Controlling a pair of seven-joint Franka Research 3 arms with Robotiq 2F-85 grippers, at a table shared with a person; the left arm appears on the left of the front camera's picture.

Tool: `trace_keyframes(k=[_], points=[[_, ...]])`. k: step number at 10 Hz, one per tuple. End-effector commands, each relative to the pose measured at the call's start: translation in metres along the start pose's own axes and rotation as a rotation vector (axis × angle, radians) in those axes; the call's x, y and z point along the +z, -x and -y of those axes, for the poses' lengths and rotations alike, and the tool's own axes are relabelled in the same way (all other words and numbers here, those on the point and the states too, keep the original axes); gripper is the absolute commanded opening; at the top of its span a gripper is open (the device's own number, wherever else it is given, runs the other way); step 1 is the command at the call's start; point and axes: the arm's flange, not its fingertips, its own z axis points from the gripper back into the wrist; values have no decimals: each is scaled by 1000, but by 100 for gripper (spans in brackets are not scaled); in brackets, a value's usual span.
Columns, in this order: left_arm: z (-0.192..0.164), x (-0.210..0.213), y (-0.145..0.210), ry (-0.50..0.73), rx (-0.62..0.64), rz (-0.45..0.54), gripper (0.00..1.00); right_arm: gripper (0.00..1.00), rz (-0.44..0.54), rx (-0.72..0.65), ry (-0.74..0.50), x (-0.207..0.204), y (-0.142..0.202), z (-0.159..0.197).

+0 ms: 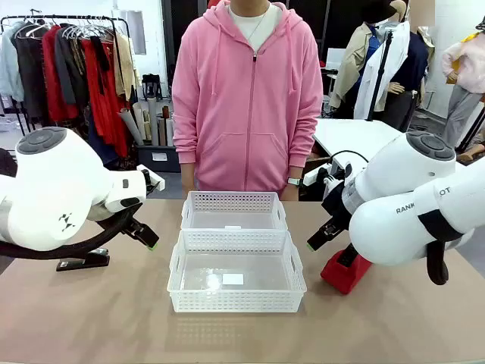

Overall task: Distribute items into two baskets.
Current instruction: Pick up the Pencil pouch that the person points to.

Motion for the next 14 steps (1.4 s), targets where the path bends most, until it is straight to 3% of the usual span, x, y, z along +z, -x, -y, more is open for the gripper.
trace_keyframes(k=[1, 14], points=[[0, 0, 0, 0, 0, 0, 100, 100, 0, 0, 0, 0, 0, 0], [0, 0, 0, 0, 0, 0, 100, 100, 0, 0, 0, 0, 0, 0]])
